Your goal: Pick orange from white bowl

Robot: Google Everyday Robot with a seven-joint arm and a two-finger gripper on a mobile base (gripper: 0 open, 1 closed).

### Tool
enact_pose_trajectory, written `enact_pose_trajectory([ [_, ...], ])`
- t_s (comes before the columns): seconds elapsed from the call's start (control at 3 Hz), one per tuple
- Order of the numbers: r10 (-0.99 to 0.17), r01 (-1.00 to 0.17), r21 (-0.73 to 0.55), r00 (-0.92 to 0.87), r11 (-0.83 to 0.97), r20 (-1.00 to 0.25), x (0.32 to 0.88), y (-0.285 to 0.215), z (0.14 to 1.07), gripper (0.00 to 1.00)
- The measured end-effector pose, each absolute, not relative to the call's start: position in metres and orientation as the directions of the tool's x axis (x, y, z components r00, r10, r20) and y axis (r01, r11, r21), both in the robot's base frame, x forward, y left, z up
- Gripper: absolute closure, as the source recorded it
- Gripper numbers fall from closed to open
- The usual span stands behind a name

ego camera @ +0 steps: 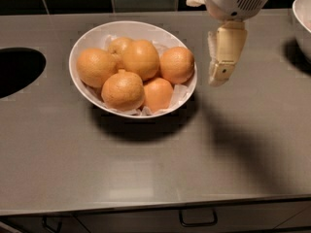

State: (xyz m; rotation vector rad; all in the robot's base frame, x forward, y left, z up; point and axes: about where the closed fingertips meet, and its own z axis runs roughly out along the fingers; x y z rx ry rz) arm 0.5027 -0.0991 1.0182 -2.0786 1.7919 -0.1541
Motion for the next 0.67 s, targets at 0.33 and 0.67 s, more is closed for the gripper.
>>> enact_pose_trajectory([
  [0.33,-0.951,-0.915,-0.35,0.267,-0.2,-0.155,0.524,-0.074,1.02,0.0],
  [0.67,-0.928,-0.899,-0.348,0.337,-0.268,-0.156,0.544,-0.045,1.012,0.0],
])
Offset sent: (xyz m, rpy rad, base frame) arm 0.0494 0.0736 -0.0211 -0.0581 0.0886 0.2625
